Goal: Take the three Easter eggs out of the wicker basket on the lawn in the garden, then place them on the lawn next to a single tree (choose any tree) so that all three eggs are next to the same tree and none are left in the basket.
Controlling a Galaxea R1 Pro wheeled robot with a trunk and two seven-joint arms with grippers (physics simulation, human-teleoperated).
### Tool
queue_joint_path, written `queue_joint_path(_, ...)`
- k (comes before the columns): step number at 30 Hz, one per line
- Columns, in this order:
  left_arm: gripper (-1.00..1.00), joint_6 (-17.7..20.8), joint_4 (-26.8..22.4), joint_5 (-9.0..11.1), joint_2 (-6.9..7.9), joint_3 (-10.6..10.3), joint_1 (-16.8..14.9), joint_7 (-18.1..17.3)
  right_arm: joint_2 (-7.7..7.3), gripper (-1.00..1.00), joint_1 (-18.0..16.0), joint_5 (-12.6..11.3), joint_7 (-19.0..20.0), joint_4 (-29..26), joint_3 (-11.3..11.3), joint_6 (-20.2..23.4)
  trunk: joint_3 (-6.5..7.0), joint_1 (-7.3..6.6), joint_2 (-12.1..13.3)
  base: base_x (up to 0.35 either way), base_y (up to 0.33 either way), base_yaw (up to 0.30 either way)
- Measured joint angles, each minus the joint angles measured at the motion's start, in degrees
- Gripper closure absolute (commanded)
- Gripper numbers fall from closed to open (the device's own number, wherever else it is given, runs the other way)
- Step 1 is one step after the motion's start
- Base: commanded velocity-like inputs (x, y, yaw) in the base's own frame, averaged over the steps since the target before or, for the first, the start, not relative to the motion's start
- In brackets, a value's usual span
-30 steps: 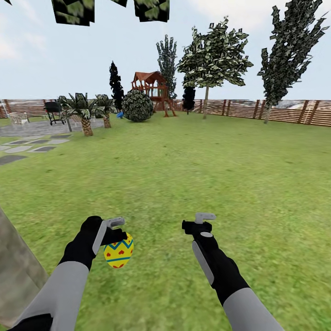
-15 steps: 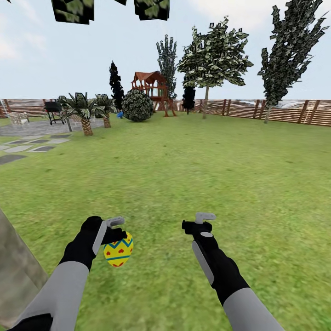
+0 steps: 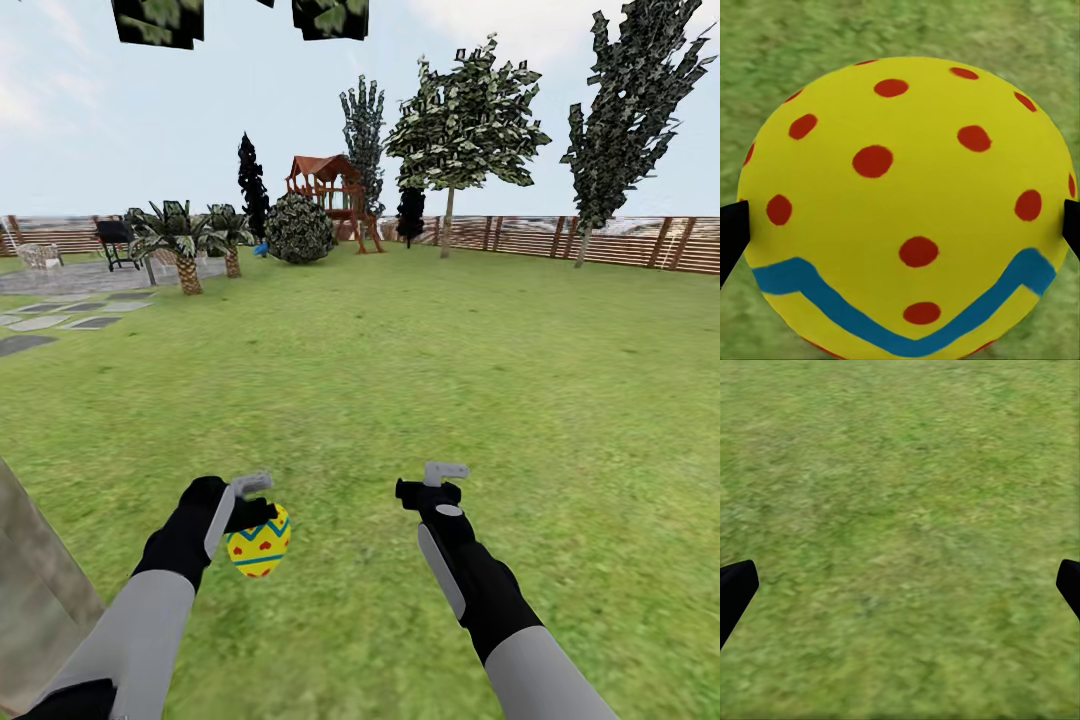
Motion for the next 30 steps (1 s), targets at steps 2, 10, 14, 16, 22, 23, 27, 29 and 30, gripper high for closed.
queue_joint_path(2, 1.00, -1.50, 1.20, -0.01, 0.00, -0.01, -0.06, 0.00, 0.00, -1.00, -0.03, 0.00, -0.04, 0.00, -0.02, -0.06, -0.36, 0.44, -0.80, 0.000, 0.000, 0.000)
queue_joint_path(10, 1.00, -2.32, 1.95, -0.10, 0.07, -0.01, -0.20, 0.09, 0.00, -1.00, 0.00, 0.00, -0.06, 0.00, 0.01, -0.16, -1.80, 2.20, -4.02, 0.000, 0.000, 0.000)
queue_joint_path(14, 1.00, -2.34, 1.96, -0.09, 0.03, -0.01, -0.19, 0.10, 0.00, -1.00, 0.00, 0.00, -0.05, 0.00, 0.01, -0.18, -2.52, 3.08, -5.62, 0.000, 0.000, 0.000)
queue_joint_path(16, 1.00, -2.36, 1.96, -0.10, 0.04, -0.01, -0.19, 0.10, 0.00, -1.00, -0.01, 0.00, -0.04, 0.00, 0.00, -0.18, -2.88, 3.52, -6.43, 0.000, 0.000, 0.000)
queue_joint_path(22, 1.00, -2.56, 1.97, -0.06, 0.00, -0.01, -0.15, 0.09, 0.00, -1.00, 0.00, 0.00, -0.06, 0.00, -0.04, -0.23, -3.96, 4.83, -8.83, 0.000, 0.000, 0.000)
queue_joint_path(23, 1.00, -2.87, 1.98, -0.06, 0.00, -0.01, -0.17, 0.10, -0.01, -1.00, -0.01, 0.00, -0.06, 0.00, -0.06, -0.25, -4.13, 5.05, -9.24, 0.000, 0.000, 0.000)
queue_joint_path(27, 1.00, -3.24, 2.23, -0.07, 0.00, -0.01, -0.19, 0.10, 0.00, -1.00, 0.00, -0.01, -0.07, 0.00, -0.03, -0.27, -4.85, 5.93, -10.84, 0.000, 0.000, 0.000)
queue_joint_path(29, 1.00, -3.32, 2.53, -0.04, 0.00, -0.02, -0.21, 0.10, -0.05, -1.00, 0.00, 0.00, -0.07, 0.00, -0.06, -0.27, -5.21, 6.37, -11.64, 0.000, 0.000, 0.000)
queue_joint_path(30, 1.00, -3.33, 2.61, -0.03, 0.00, -0.02, -0.21, 0.10, -0.03, -1.00, 0.00, -0.01, -0.07, 0.00, -0.06, -0.29, -5.39, 6.59, -12.05, 0.000, 0.000, 0.000)
